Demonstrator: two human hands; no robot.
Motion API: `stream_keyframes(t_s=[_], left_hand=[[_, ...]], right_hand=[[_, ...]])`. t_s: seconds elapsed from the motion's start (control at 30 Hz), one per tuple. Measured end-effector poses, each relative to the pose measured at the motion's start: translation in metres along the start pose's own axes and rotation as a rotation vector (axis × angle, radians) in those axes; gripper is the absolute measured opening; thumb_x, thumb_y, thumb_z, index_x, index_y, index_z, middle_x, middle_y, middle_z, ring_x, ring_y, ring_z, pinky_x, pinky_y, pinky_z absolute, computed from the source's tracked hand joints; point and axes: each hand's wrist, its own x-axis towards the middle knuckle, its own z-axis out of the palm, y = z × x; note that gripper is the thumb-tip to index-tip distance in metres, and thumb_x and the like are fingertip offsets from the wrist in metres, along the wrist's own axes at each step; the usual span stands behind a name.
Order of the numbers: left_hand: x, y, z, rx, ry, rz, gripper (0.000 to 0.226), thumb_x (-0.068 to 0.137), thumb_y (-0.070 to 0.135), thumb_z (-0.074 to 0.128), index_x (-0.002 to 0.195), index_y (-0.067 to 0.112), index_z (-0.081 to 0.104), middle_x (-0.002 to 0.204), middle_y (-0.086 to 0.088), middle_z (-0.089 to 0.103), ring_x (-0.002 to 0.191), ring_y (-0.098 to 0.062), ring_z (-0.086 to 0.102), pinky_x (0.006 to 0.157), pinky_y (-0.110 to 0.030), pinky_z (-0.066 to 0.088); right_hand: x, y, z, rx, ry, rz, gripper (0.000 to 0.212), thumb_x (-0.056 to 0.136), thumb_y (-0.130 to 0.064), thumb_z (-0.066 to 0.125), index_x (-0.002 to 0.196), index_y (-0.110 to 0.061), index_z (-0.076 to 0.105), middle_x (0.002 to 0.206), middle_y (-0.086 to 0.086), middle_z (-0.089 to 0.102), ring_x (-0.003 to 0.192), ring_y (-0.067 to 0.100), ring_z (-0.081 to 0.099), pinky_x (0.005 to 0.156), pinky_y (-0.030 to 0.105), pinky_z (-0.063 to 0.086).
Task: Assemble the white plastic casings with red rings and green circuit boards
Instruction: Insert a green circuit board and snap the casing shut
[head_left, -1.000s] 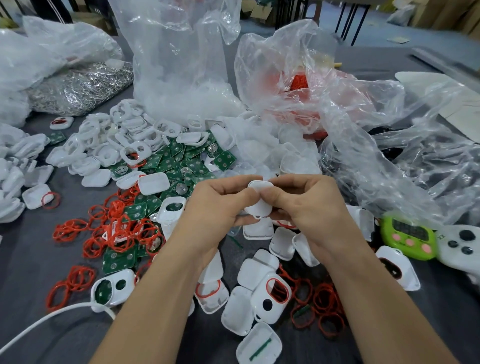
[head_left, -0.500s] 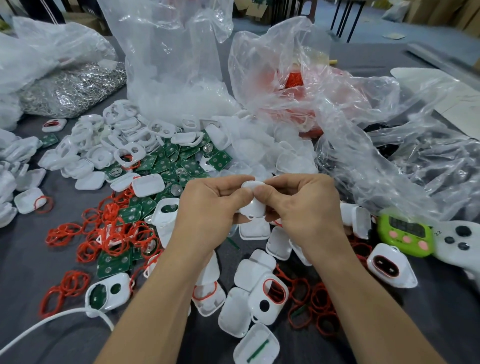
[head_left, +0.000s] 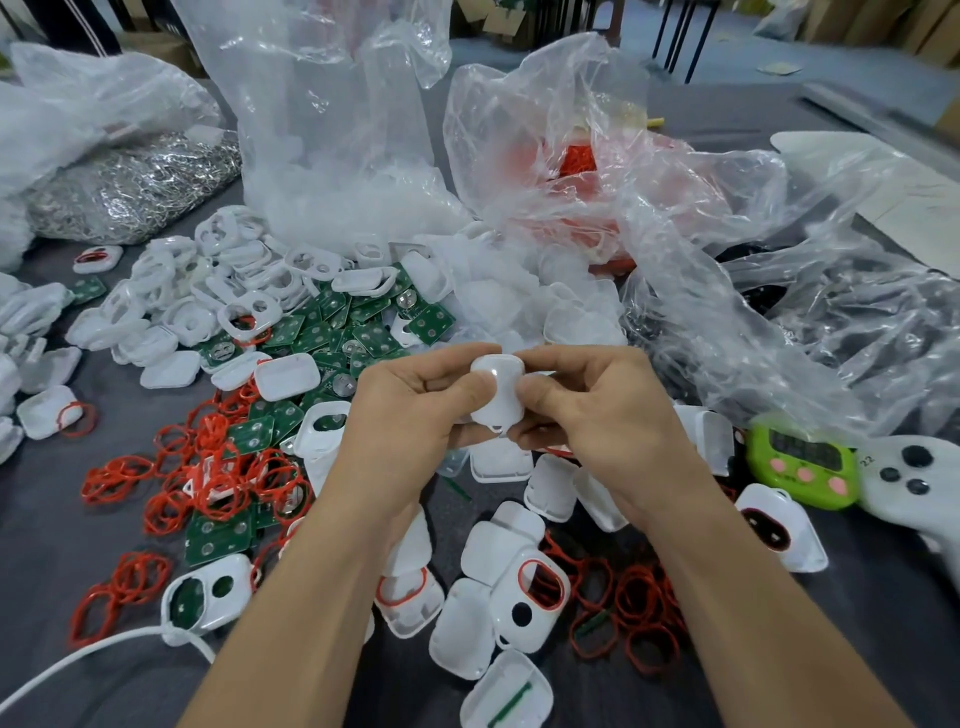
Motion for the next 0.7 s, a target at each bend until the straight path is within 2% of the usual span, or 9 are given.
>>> stream_keyframes(t_s=[0.13, 0.23, 0.37, 0.43, 0.5, 0.57, 0.63, 0.7], left_hand=[[0.0, -0.002, -0.001, 0.055, 0.002, 0.014, 0.022, 0.093, -0.003, 0.067, 0.104, 0.013, 0.077, 0.093, -0.008, 0.08, 0.08, -0.02, 0.077, 0.066, -0.029, 0.063], [-0.001, -0.004, 0.0, 0.083, 0.011, 0.037, 0.023, 0.092, -0.001, 0.068, 0.104, 0.016, 0.078, 0.093, -0.007, 0.081, 0.081, -0.02, 0.077, 0.067, -0.03, 0.063], [-0.002, -0.004, 0.003, 0.068, 0.028, 0.071, 0.023, 0.092, -0.002, 0.069, 0.103, 0.015, 0.079, 0.09, -0.007, 0.08, 0.076, -0.017, 0.077, 0.062, -0.024, 0.06], [-0.002, -0.003, 0.003, 0.046, 0.049, 0.064, 0.023, 0.091, -0.003, 0.07, 0.101, 0.015, 0.079, 0.088, -0.007, 0.08, 0.073, -0.016, 0.077, 0.06, -0.022, 0.059], [-0.002, -0.003, 0.004, 0.026, 0.065, 0.045, 0.022, 0.09, -0.003, 0.07, 0.1, 0.014, 0.079, 0.089, -0.007, 0.08, 0.074, -0.017, 0.077, 0.06, -0.023, 0.059], [-0.002, -0.002, 0.003, 0.018, 0.064, 0.022, 0.021, 0.091, -0.001, 0.07, 0.103, 0.013, 0.079, 0.091, -0.008, 0.08, 0.076, -0.018, 0.077, 0.062, -0.025, 0.06], [-0.002, -0.002, 0.002, 0.025, 0.065, 0.007, 0.02, 0.092, 0.001, 0.07, 0.105, 0.013, 0.079, 0.091, -0.008, 0.08, 0.077, -0.018, 0.076, 0.063, -0.026, 0.06], [-0.002, -0.002, -0.001, 0.09, 0.052, 0.008, 0.021, 0.09, 0.008, 0.075, 0.105, 0.021, 0.08, 0.09, -0.006, 0.08, 0.077, -0.018, 0.076, 0.064, -0.026, 0.06]], right_hand=[[0.002, 0.005, 0.005, -0.115, 0.113, -0.026, 0.039, 0.09, -0.004, 0.07, 0.074, -0.037, 0.081, 0.067, 0.004, 0.076, 0.053, 0.019, 0.068, 0.058, 0.035, 0.059], [0.001, 0.007, 0.006, -0.16, 0.174, -0.049, 0.031, 0.088, -0.009, 0.072, 0.076, -0.036, 0.081, 0.061, -0.002, 0.074, 0.049, 0.015, 0.067, 0.056, 0.03, 0.055], [0.001, 0.007, 0.007, -0.211, 0.218, -0.089, 0.025, 0.088, -0.014, 0.072, 0.083, -0.037, 0.082, 0.063, -0.007, 0.074, 0.051, 0.011, 0.069, 0.054, 0.023, 0.056], [0.002, 0.005, 0.005, -0.169, 0.163, -0.044, 0.021, 0.091, -0.013, 0.072, 0.087, -0.031, 0.082, 0.069, -0.001, 0.077, 0.057, 0.017, 0.072, 0.057, 0.027, 0.06], [0.002, 0.001, 0.001, -0.048, 0.028, 0.033, 0.017, 0.094, -0.01, 0.07, 0.091, -0.023, 0.08, 0.077, 0.011, 0.078, 0.064, 0.025, 0.074, 0.062, 0.031, 0.062], [0.001, -0.001, -0.003, 0.014, -0.091, 0.07, 0.022, 0.095, -0.002, 0.066, 0.1, -0.02, 0.077, 0.083, 0.018, 0.078, 0.068, 0.027, 0.074, 0.065, 0.03, 0.062], [0.0, -0.002, -0.005, 0.004, -0.14, 0.06, 0.029, 0.092, 0.005, 0.064, 0.105, -0.018, 0.076, 0.083, 0.018, 0.078, 0.068, 0.026, 0.074, 0.066, 0.028, 0.062], [0.001, -0.003, -0.006, 0.01, -0.138, 0.047, 0.031, 0.092, 0.006, 0.063, 0.107, -0.018, 0.076, 0.082, 0.018, 0.078, 0.066, 0.024, 0.074, 0.065, 0.027, 0.061]])
